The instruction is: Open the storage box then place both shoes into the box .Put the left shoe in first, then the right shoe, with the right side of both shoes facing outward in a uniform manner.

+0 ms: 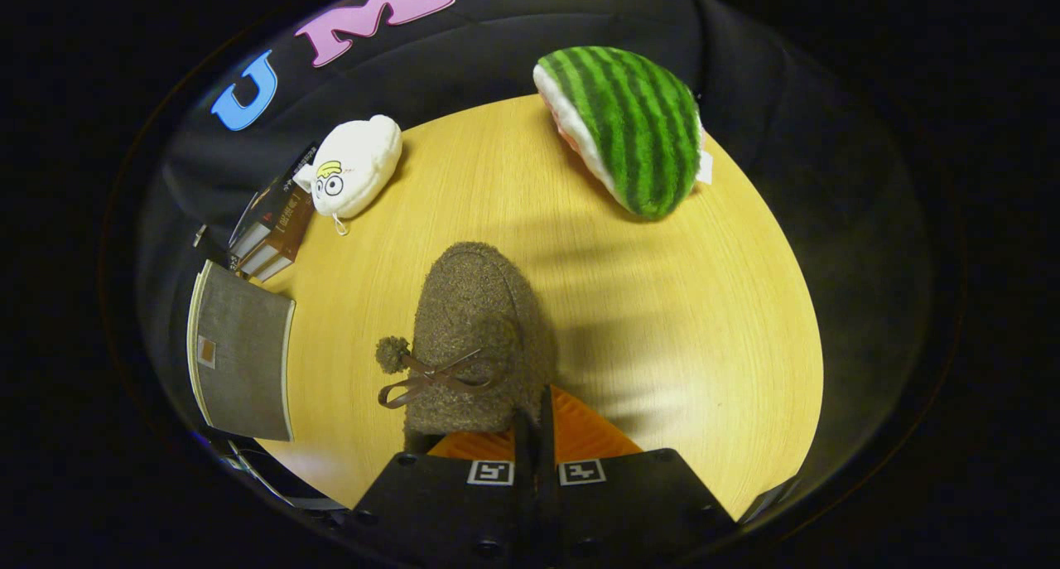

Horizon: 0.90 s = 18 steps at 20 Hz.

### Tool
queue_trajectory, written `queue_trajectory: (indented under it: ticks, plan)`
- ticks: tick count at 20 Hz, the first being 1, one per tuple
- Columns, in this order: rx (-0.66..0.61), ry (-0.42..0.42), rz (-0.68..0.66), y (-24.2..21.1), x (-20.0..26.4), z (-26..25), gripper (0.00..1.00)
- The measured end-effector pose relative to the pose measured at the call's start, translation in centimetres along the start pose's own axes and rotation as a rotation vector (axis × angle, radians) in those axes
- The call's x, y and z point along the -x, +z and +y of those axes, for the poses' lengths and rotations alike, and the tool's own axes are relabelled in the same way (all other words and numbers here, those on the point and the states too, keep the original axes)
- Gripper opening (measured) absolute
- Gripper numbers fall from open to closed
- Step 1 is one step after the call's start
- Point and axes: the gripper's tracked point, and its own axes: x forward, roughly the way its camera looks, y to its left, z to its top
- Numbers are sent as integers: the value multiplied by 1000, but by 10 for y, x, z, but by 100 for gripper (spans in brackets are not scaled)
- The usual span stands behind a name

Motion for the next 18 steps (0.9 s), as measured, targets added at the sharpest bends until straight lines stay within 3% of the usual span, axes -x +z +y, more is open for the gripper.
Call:
queue_trajectory:
  ticks: [8,18]
  plan:
    - [-118,52,-74,4,74,103,5]
    - [-135,158,-174,32,130,262,5]
